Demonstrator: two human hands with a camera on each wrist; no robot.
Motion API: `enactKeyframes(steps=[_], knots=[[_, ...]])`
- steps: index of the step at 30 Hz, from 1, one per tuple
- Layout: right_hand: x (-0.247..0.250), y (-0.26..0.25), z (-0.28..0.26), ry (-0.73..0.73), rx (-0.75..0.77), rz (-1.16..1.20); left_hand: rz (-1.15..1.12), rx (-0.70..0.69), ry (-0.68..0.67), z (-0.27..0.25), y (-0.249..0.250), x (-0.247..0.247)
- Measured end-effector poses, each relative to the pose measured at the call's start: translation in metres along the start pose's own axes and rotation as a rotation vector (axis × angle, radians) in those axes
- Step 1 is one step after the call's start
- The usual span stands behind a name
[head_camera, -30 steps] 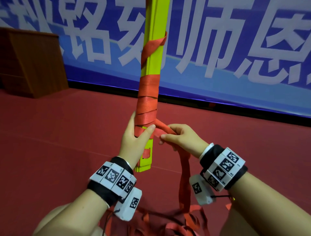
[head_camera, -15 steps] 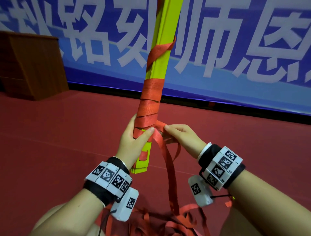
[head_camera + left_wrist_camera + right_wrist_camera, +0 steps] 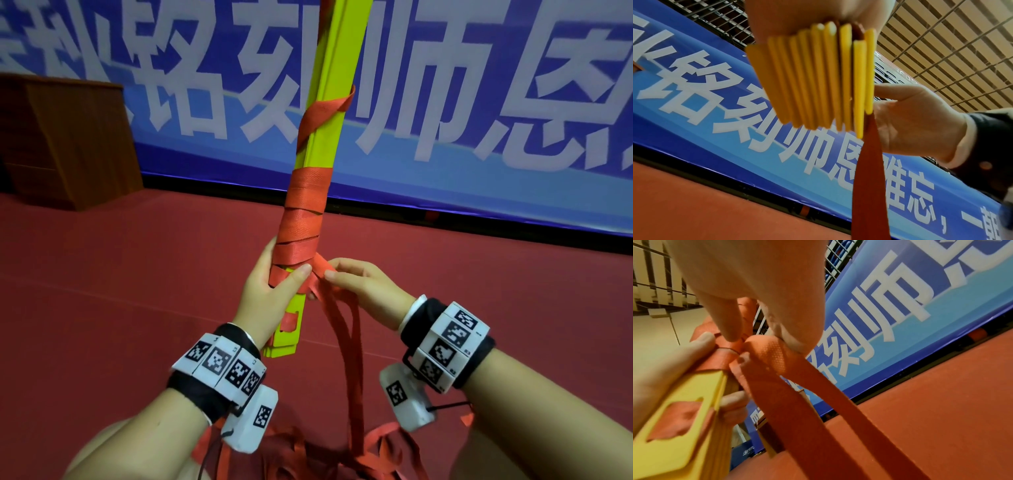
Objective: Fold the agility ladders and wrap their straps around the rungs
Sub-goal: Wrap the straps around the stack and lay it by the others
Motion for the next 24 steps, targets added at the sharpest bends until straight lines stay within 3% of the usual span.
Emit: enactKeyframes(steps=[4,9,13,16,21,24], knots=[[-0.006,0.004,0.001,0.020,-0.055,0.075,0.070,-0.036,0.011,-0.001,-0.001,-0.002],[0.001,0.003,0.003,-0.013,-0.147,-0.044,0.234,-0.063,0.029,-0.003,0.002,-0.005],[0.011,-0.002,0.005,0.179,-0.132,-0.004,0.378,-0.079,0.097,-0.002,-0.001,-0.004],[0.013,-0.009,0.006,0.356,-0.081,-0.144,0.591,-0.125,0.112,-0.004,-0.003,-0.011],[0.012,-0.012,0.004,0.455,0.002,-0.366,0.893,-0.217,0.163,-0.013,-0.004,-0.025],[0.025,-0.002,0.001,0.532,0.009,-0.408,0.855,-0.221,0.138,-0.015,-0.002,-0.035]])
Point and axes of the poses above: each hand's wrist, its own z-axis towards the middle knuckle, its own x-axis out of the back of the hand, y = z × x, the point moved 4 cm from there along z, towards the middle knuckle, and after that the axes turned 14 degrees about x, right-handed, at the moved point
